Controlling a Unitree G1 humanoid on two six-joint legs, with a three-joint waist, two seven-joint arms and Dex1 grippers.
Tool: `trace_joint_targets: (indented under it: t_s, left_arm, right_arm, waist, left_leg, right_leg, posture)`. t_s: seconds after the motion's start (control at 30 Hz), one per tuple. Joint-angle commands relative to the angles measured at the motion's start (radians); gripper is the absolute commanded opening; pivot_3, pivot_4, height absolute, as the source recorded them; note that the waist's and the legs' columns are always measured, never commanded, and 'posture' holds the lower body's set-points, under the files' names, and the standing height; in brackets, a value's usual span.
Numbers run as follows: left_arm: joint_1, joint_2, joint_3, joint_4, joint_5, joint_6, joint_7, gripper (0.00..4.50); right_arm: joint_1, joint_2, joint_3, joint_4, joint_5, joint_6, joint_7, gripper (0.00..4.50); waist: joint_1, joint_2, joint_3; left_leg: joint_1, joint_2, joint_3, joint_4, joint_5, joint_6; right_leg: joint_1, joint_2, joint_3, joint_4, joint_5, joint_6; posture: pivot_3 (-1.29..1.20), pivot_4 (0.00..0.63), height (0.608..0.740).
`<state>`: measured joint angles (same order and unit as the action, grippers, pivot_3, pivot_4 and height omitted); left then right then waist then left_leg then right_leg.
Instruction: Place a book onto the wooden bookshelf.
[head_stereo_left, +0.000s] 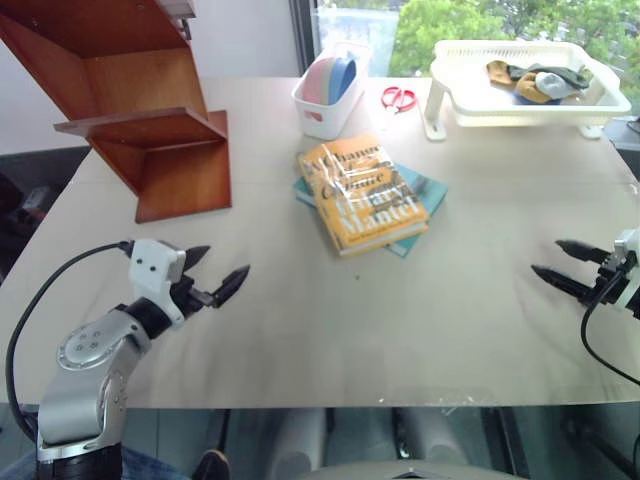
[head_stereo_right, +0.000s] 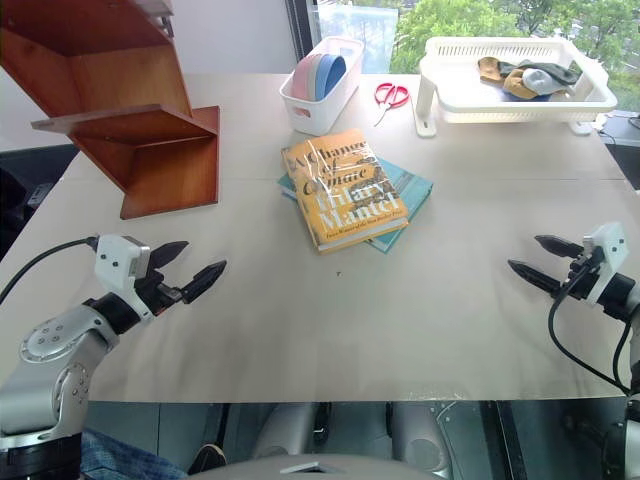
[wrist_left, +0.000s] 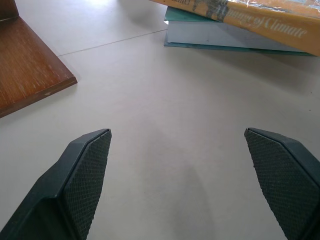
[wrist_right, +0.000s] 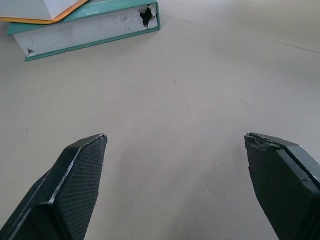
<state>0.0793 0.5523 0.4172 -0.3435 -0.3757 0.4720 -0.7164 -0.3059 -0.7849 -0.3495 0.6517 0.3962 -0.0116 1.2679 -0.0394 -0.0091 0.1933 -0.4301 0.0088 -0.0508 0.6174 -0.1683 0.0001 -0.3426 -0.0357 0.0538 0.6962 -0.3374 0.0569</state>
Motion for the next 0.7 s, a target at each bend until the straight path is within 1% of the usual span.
trace_joint_targets:
  t_s: [0.03,0.7]
  left_arm:
    - [0.010,0.012,0.011,-0.042,-0.030,-0.019,-0.001,4.47]
    - [0.013,0.024,-0.003,-0.023,-0.053,-0.040,0.007,4.47]
  right_arm:
    - [-0.005,-0.025,-0.014,-0.009,0.008,-0.015,0.008,4.50]
    - [-0.021,-0.016,-0.012,-0.011,0.008,-0.016,-0.003,4.50]
  waist:
    - [0.000,0.000,0.000]
    - [0.000,0.000,0.000]
  left_leg:
    - [0.000,0.000,0.000,0.000,0.000,0.000]
    - [0.000,0.000,0.000,0.000,0.000,0.000]
  right_leg:
    - [0.000,0.000,0.000,0.000,0.000,0.000]
    - [0.000,0.000,0.000,0.000,0.000,0.000]
  posture:
    - [0.00,0.150,0.740]
    - [0.00,0.150,0.740]
